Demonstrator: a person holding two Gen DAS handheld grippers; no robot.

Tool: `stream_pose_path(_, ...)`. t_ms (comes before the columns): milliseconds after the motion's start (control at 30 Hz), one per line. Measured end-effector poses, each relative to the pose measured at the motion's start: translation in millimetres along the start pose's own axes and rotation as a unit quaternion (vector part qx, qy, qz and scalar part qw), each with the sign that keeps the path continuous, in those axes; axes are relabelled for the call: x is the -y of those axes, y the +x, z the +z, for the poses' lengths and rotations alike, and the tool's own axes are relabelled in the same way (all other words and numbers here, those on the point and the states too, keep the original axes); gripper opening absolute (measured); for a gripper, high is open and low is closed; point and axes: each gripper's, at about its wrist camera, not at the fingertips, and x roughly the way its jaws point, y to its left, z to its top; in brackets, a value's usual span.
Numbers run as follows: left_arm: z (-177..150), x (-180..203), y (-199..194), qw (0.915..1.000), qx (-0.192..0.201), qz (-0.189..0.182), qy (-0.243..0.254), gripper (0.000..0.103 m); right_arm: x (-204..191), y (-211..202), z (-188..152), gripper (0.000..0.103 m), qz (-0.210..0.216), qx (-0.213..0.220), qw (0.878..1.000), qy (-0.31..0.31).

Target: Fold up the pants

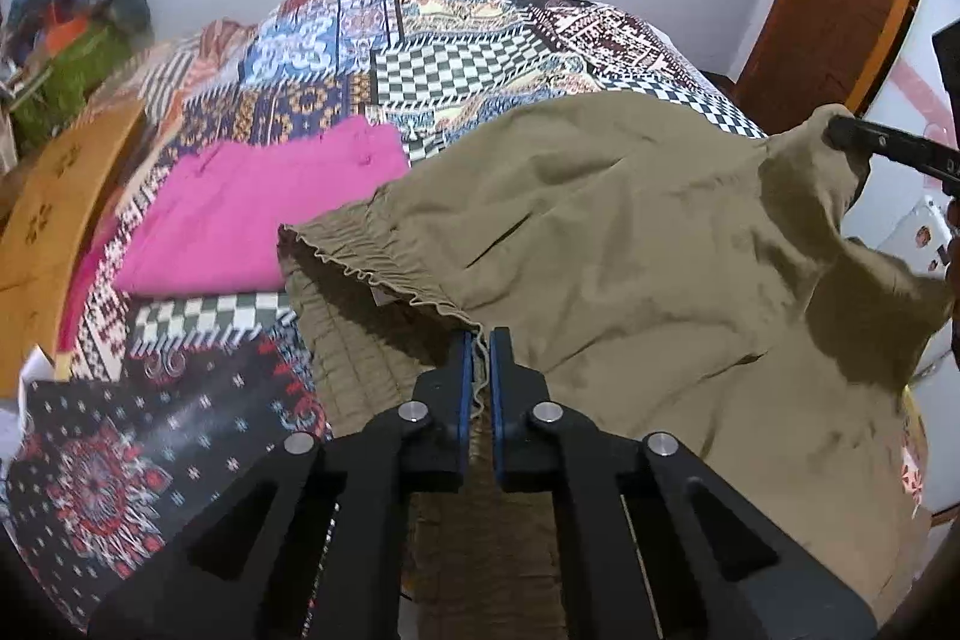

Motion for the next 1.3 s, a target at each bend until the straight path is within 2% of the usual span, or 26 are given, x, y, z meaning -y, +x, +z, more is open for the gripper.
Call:
stream_pose_path(167,-2.6,-17.4,11.0,0.9997,-0.009,0.017,-0.013,0.004,28.9,1.9,-15.1,0.007,-0.057,-0.011,0.998,0.018)
stream_pose_path(333,-17.0,-29.7,34.1,0.9985,-0.037,0.028,-0.028,0.007,65.0,18.1,-39.4,0.007,-0.097,-0.052,0.993,0.049)
stream_pose_path(533,-16.3,-27.4,29.4,0.9981,-0.041,0.042,-0.019,0.012,55.1,29.8,-46.2,0.007,-0.134,-0.083,0.987,0.021)
stream_pose_path(567,-16.3,-27.1,23.5,0.998,-0.038,0.048,-0.014,0.013,57.2,25.9,-46.9,0.008,-0.136,-0.087,0.987,0.024)
stream_pose_path(600,-16.6,-27.1,17.8,0.9977,-0.036,0.056,-0.009,0.013,58.6,21.9,-47.8,0.014,-0.134,-0.09,0.987,0.029)
stream_pose_path(667,-18.5,-28.7,5.4,0.9975,-0.031,0.064,-0.001,0.021,64.0,9.6,-49.0,0.021,-0.136,-0.093,0.985,0.042)
stream_pose_path(700,-19.3,-31.3,-1.5,0.9974,-0.027,0.067,0.0,0.024,65.2,1.3,-50.1,0.022,-0.142,-0.091,0.985,0.045)
stream_pose_path(767,-19.7,-36.7,-14.2,0.9972,-0.015,0.073,-0.002,0.039,67.3,-13.8,-49.6,0.022,-0.169,-0.087,0.981,0.043)
stream_pose_path(900,-10.4,-48.4,-30.6,0.9963,0.014,0.084,-0.005,0.049,68.6,-42.8,-36.9,0.027,-0.179,-0.066,0.981,0.046)
stream_pose_path(967,-3.2,-54.7,-32.4,0.996,0.023,0.086,-0.013,0.058,65.1,-48.9,-27.2,0.034,-0.177,-0.051,0.982,0.044)
stream_pose_path(1000,1.1,-57.0,-31.9,0.9958,0.025,0.086,-0.018,0.062,62.2,-50.4,-20.9,0.041,-0.176,-0.043,0.983,0.041)
stream_pose_path(1033,6.2,-60.6,-30.8,0.9956,0.027,0.086,-0.025,0.071,58.6,-49.3,-13.4,0.049,-0.171,-0.035,0.984,0.039)
stream_pose_path(1067,12.0,-64.5,-29.5,0.9954,0.033,0.083,-0.034,0.076,54.9,-46.1,-6.4,0.052,-0.167,-0.029,0.985,0.036)
stream_pose_path(1133,23.6,-70.0,-24.8,0.9951,0.043,0.078,-0.043,0.077,50.2,-36.0,6.5,0.063,-0.16,-0.02,0.986,0.032)
stream_pose_path(1200,32.5,-73.3,-17.0,0.9948,0.045,0.081,-0.042,0.077,46.1,-21.1,15.9,0.064,-0.156,-0.015,0.987,0.027)
stream_pose_path(1300,40.6,-78.2,0.1,0.9957,0.039,0.072,-0.042,0.078,45.7,12.4,30.5,0.064,-0.143,-0.03,0.989,0.021)
